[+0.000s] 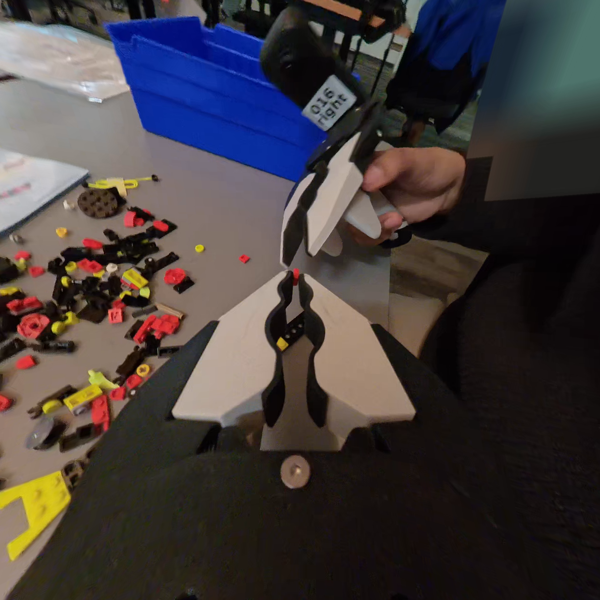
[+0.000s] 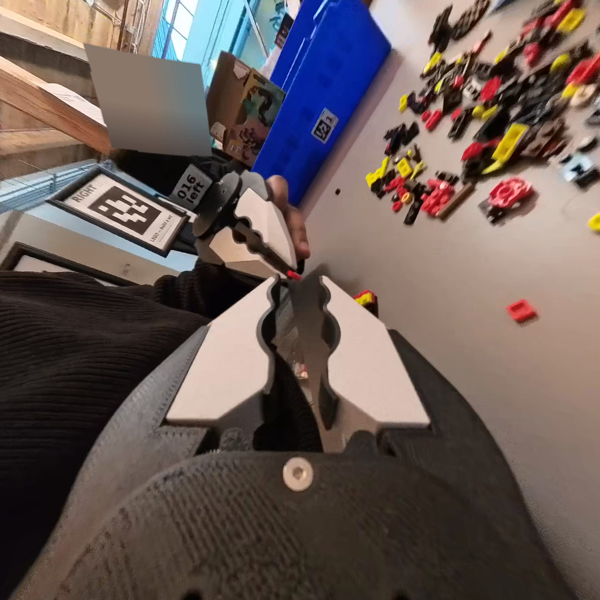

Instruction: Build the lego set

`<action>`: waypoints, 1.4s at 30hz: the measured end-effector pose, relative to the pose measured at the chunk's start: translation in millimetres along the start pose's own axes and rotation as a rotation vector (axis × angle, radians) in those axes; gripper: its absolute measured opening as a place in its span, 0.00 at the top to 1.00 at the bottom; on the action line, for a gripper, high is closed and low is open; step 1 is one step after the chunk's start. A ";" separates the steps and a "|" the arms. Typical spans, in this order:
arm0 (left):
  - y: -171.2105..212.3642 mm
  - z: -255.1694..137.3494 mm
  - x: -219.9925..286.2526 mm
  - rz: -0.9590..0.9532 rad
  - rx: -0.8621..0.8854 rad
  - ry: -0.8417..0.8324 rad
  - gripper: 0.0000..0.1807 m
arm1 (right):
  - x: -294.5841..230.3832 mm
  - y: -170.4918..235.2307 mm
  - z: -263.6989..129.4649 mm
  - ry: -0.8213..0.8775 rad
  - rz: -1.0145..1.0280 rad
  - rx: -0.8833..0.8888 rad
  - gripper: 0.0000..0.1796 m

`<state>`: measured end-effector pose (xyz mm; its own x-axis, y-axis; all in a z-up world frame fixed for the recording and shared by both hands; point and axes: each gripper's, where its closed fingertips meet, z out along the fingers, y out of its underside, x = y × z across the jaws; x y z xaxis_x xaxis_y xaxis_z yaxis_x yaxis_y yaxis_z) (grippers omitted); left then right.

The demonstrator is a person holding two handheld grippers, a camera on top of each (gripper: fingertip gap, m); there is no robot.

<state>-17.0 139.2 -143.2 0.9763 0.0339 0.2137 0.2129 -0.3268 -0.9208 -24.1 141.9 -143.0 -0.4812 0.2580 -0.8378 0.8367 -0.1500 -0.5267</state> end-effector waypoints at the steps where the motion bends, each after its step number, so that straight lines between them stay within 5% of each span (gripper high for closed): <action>1: -0.7 0.3 3.2 0.033 0.002 0.005 1.00 | 0.4 3.1 1.5 -0.011 0.026 -0.012 0.88; 8: -4.1 -1.4 12.1 0.106 0.022 0.031 1.00 | -12.7 3.1 1.9 -0.153 0.148 -0.001 0.92; 21: -0.4 2.8 11.4 0.132 0.003 -0.002 0.96 | -9.5 10.2 3.8 -0.119 0.119 -0.050 0.96; 25: 2.7 3.5 -8.6 0.082 -0.012 -0.110 0.83 | 18.0 4.2 -5.1 0.107 -0.039 -0.051 0.97; 32: 5.0 2.7 -19.9 -0.047 -0.015 -0.128 0.82 | 73.9 12.8 -19.1 0.620 -0.498 -0.284 0.96; 42: 7.9 4.6 -17.6 -0.063 -0.030 -0.114 0.82 | 81.5 17.2 -21.2 0.731 -0.695 -0.392 0.94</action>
<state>-32.3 140.4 -155.7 0.9595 0.1622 0.2303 0.2741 -0.3483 -0.8964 -43.4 180.6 -217.2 -0.7187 0.6951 -0.0172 0.5290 0.5306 -0.6623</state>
